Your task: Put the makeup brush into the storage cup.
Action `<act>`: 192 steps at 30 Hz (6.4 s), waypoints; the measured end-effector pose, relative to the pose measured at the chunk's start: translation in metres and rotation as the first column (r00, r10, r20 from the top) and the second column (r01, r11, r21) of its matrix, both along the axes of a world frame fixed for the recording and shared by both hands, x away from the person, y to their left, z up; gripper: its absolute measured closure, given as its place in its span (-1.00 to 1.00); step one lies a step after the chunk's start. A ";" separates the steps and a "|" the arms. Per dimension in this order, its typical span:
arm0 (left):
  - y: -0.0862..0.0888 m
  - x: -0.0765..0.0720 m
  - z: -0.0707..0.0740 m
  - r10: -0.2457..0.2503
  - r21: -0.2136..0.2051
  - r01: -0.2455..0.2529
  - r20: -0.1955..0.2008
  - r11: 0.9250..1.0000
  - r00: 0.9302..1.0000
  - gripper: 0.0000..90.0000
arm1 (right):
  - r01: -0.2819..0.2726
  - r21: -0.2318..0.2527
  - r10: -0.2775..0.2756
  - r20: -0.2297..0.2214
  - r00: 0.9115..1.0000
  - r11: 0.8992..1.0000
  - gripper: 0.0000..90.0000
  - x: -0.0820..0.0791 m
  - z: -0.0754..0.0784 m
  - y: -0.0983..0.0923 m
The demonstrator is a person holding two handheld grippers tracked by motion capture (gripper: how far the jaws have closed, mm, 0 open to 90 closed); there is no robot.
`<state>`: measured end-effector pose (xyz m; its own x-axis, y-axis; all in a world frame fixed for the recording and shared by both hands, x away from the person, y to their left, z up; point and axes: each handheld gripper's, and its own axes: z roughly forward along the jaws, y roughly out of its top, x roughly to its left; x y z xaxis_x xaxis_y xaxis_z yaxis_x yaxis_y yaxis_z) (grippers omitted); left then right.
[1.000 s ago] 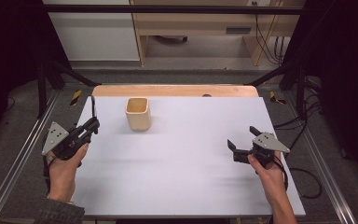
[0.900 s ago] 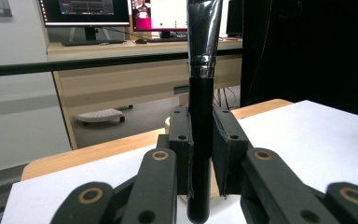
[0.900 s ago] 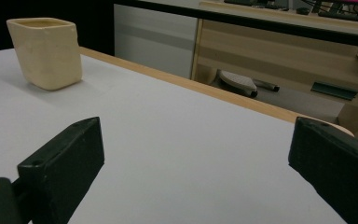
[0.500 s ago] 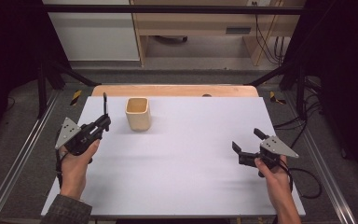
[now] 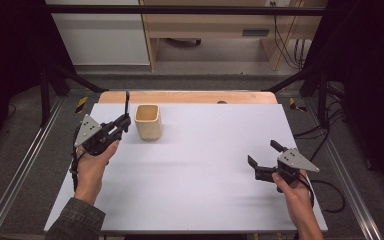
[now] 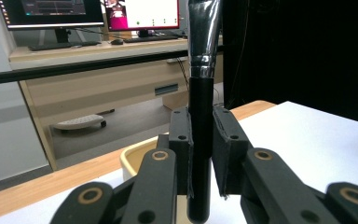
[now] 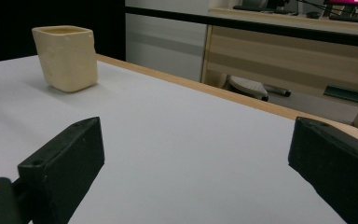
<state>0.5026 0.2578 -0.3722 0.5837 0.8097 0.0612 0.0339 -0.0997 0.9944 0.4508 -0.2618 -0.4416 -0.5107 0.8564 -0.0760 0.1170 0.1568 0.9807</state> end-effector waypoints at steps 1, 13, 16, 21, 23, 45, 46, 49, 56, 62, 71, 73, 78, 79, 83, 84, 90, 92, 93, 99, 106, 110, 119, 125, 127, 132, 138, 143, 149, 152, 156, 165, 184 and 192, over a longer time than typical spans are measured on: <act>-0.001 0.001 0.001 -0.002 -0.004 0.002 0.000 1.000 1.000 0.76 | -0.001 -0.003 0.001 0.000 1.000 1.000 -0.91 0.000 0.000 0.000; -0.015 0.013 0.000 0.003 -0.007 -0.003 -0.010 1.000 1.000 0.75 | -0.023 0.033 0.024 -0.016 1.000 0.999 -0.88 -0.010 -0.007 0.004; -0.017 0.017 -0.002 0.009 -0.011 -0.009 -0.010 1.000 1.000 0.76 | -0.031 0.032 0.031 -0.021 0.999 0.999 -0.88 -0.013 -0.009 0.006; -0.023 0.023 -0.005 0.014 0.001 -0.014 -0.014 1.000 1.000 0.76 | -0.042 0.015 0.042 -0.028 0.999 0.999 -0.88 -0.014 -0.010 0.009; -0.024 0.025 -0.006 0.018 0.007 -0.018 -0.015 1.000 1.000 0.75 | -0.043 0.017 0.043 -0.029 0.999 0.999 -0.88 -0.014 -0.011 0.009; -0.032 0.047 -0.017 0.089 0.023 -0.089 -0.004 0.996 0.996 0.75 | -0.024 0.046 0.026 -0.030 0.999 0.999 -0.87 -0.021 -0.015 0.000; -0.032 0.047 -0.017 0.089 0.023 -0.089 -0.003 0.996 0.996 0.75 | -0.022 0.045 0.024 -0.033 0.999 0.999 -0.87 -0.021 -0.016 0.000; -0.034 0.051 -0.017 0.095 0.019 -0.095 -0.002 0.995 0.995 0.75 | -0.024 0.046 0.026 -0.034 0.999 0.999 -0.87 -0.021 -0.017 0.000; -0.036 0.058 -0.021 0.108 0.026 -0.108 -0.002 0.994 0.994 0.76 | -0.029 0.052 0.031 -0.035 0.999 0.998 -0.87 -0.021 -0.017 0.000; -0.037 0.061 -0.023 0.111 0.034 -0.111 -0.002 0.993 0.994 0.75 | -0.032 0.055 0.034 -0.035 0.999 0.998 -0.86 -0.021 -0.016 0.001; -0.036 0.069 -0.028 0.122 0.024 -0.122 -0.009 0.992 0.992 0.75 | -0.034 0.063 0.037 -0.045 0.998 0.997 -0.86 -0.021 -0.017 0.003; -0.035 0.071 -0.030 0.125 0.023 -0.125 -0.009 0.992 0.992 0.75 | -0.035 0.063 0.037 -0.045 0.998 0.997 -0.86 -0.021 -0.017 0.003; -0.035 0.074 -0.033 0.128 0.018 -0.128 -0.009 0.992 0.992 0.75 | -0.034 0.065 0.038 -0.048 0.998 0.997 -0.86 -0.021 -0.017 0.003; -0.035 0.074 -0.033 0.128 0.018 -0.128 -0.009 0.992 0.992 0.75 | -0.035 0.065 0.038 -0.047 0.998 0.997 -0.86 -0.021 -0.017 0.003; -0.036 0.076 -0.035 0.133 -0.001 -0.133 -0.017 0.991 0.991 0.75 | -0.035 0.067 0.039 -0.048 0.998 0.997 -0.86 -0.021 -0.017 0.003; -0.036 0.076 -0.035 0.134 0.000 -0.134 -0.017 0.991 0.991 0.75 | -0.035 0.067 0.039 -0.048 0.998 0.997 -0.86 -0.021 -0.017 0.003; -0.039 0.077 -0.036 0.144 0.005 -0.144 -0.018 0.990 0.989 0.75 | -0.036 0.069 0.040 -0.051 0.998 0.997 -0.86 -0.021 -0.017 0.003; -0.040 0.078 -0.038 0.146 0.007 -0.146 -0.018 0.989 0.989 0.75 | -0.037 0.068 0.041 -0.051 0.998 0.997 -0.86 -0.021 -0.017 0.003; -0.040 0.078 -0.038 0.146 0.007 -0.146 -0.018 0.989 0.989 0.75 | -0.037 0.068 0.041 -0.051 0.998 0.997 -0.86 -0.021 -0.017 0.003; -0.043 0.079 -0.040 0.147 0.017 -0.146 -0.021 0.989 0.989 0.75 | -0.037 0.068 0.041 -0.053 0.998 0.997 -0.86 -0.021 -0.017 0.003; -0.043 0.080 -0.043 0.146 0.020 -0.145 -0.026 0.989 0.989 0.75 | -0.040 0.063 0.043 -0.055 0.998 0.997 -0.86 -0.021 -0.018 0.003; -0.044 0.081 -0.044 0.147 0.023 -0.146 -0.031 0.989 0.989 0.75 | -0.044 0.063 0.047 -0.055 0.997 0.997 -0.86 -0.021 -0.018 0.004; -0.044 0.081 -0.048 0.153 0.024 -0.152 -0.039 0.988 0.987 0.75 | -0.043 0.064 0.047 -0.057 0.997 0.997 -0.87 -0.020 -0.018 0.003; -0.043 0.079 -0.050 0.159 0.020 -0.158 -0.033 0.987 0.987 0.75 | -0.046 0.062 0.050 -0.057 0.997 0.997 -0.86 -0.020 -0.018 0.004; -0.042 0.079 -0.050 0.161 0.019 -0.161 -0.033 0.987 0.986 0.75 | -0.046 0.065 0.050 -0.057 0.997 0.997 -0.87 -0.020 -0.018 0.004; -0.043 0.078 -0.052 0.160 0.020 -0.160 -0.038 0.987 0.986 0.75 | -0.046 0.062 0.050 -0.064 0.997 0.997 -0.87 -0.020 -0.019 0.004; -0.043 0.077 -0.053 0.159 0.025 -0.158 -0.038 0.987 0.987 0.75 | -0.048 0.064 0.052 -0.065 0.997 0.997 -0.87 -0.020 -0.019 0.005; -0.045 0.077 -0.054 0.155 0.029 -0.154 -0.036 0.988 0.987 0.75 | -0.052 0.061 0.056 -0.064 0.996 0.997 -0.87 -0.020 -0.019 0.005; -0.046 0.076 -0.055 0.150 0.024 -0.149 -0.040 0.989 0.988 0.74 | -0.051 0.062 0.055 -0.066 0.996 0.997 -0.87 -0.020 -0.019 0.005; -0.045 0.074 -0.054 0.155 0.026 -0.154 -0.035 0.988 0.987 0.57 | -0.052 0.061 0.056 -0.064 0.996 0.997 -0.87 -0.020 -0.019 0.005; -0.042 0.070 -0.050 0.154 0.009 -0.154 -0.021 0.988 0.988 0.51 | -0.051 0.059 0.055 -0.065 0.996 0.997 -0.87 -0.020 -0.019 0.005; -0.039 0.068 -0.047 0.157 0.008 -0.157 -0.021 0.988 0.987 0.46 | -0.047 0.063 0.052 -0.073 0.996 0.997 -0.87 -0.020 -0.019 0.006; -0.042 0.065 -0.046 0.128 0.015 -0.127 -0.033 0.992 0.991 0.29 | -0.047 0.061 0.051 -0.073 0.996 0.997 -0.87 -0.020 -0.019 0.006; -0.042 0.064 -0.044 0.116 0.014 -0.116 -0.028 0.993 0.993 0.16 | -0.050 0.057 0.053 -0.069 0.996 0.997 -0.87 -0.020 -0.019 0.006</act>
<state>0.5664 0.2157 -0.4165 0.4873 0.8714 0.0567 0.0743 -0.1061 0.9916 0.4307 -0.2558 -0.4608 -0.5566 0.8307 0.0081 0.1794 0.1107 0.9775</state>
